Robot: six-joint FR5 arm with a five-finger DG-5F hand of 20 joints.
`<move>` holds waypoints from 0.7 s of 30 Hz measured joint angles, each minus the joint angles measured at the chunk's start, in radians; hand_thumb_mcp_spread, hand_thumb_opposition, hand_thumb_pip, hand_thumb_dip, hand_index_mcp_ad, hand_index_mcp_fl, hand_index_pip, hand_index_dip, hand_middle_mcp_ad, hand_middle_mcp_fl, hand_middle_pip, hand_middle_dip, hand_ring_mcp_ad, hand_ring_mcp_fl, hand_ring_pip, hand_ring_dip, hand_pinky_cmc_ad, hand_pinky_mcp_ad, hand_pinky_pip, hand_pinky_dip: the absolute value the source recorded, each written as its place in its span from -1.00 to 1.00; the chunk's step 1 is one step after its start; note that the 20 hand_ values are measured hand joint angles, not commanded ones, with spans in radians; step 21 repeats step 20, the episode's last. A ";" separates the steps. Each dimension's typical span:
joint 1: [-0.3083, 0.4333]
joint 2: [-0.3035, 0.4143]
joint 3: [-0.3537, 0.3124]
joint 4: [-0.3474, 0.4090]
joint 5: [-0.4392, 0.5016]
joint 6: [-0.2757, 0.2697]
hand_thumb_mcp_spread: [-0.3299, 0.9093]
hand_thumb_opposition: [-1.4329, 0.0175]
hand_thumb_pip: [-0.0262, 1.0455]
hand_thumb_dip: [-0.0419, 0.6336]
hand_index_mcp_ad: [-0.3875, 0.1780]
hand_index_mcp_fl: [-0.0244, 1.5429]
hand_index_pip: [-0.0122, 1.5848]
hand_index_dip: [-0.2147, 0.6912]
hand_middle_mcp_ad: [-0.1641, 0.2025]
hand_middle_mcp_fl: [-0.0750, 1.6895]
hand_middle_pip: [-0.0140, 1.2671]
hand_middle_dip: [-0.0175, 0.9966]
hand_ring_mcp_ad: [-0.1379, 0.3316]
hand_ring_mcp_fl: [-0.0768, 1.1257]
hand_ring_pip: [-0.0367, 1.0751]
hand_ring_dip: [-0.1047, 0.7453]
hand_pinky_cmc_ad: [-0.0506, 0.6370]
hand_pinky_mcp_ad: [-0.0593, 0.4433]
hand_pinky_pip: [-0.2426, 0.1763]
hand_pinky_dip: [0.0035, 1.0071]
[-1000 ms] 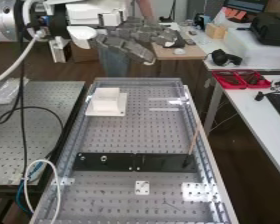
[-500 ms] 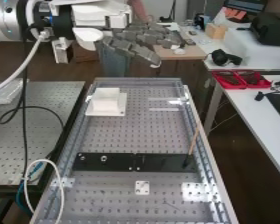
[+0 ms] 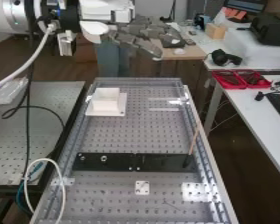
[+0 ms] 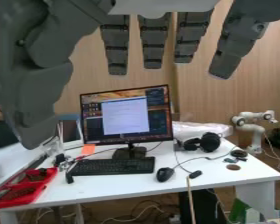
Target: Grab the bearing and place it in the white container
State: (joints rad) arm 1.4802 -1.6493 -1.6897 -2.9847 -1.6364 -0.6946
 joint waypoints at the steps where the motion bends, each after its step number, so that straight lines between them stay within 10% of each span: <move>1: 0.006 0.003 0.001 -0.008 0.004 -0.007 -0.03 -0.01 -0.02 -0.39 0.04 -0.72 -0.86 0.03 0.30 -0.86 -0.76 -0.59 0.14 -0.85 -0.76 -0.55 0.30 0.40 -0.20 -0.33; 21: -0.013 0.061 -0.047 0.018 -0.018 -0.006 -0.03 -0.01 -0.02 -0.38 0.06 -0.79 -0.86 0.01 0.30 -0.87 -0.76 -0.56 0.14 -0.85 -0.76 -0.54 0.30 0.40 -0.20 -0.33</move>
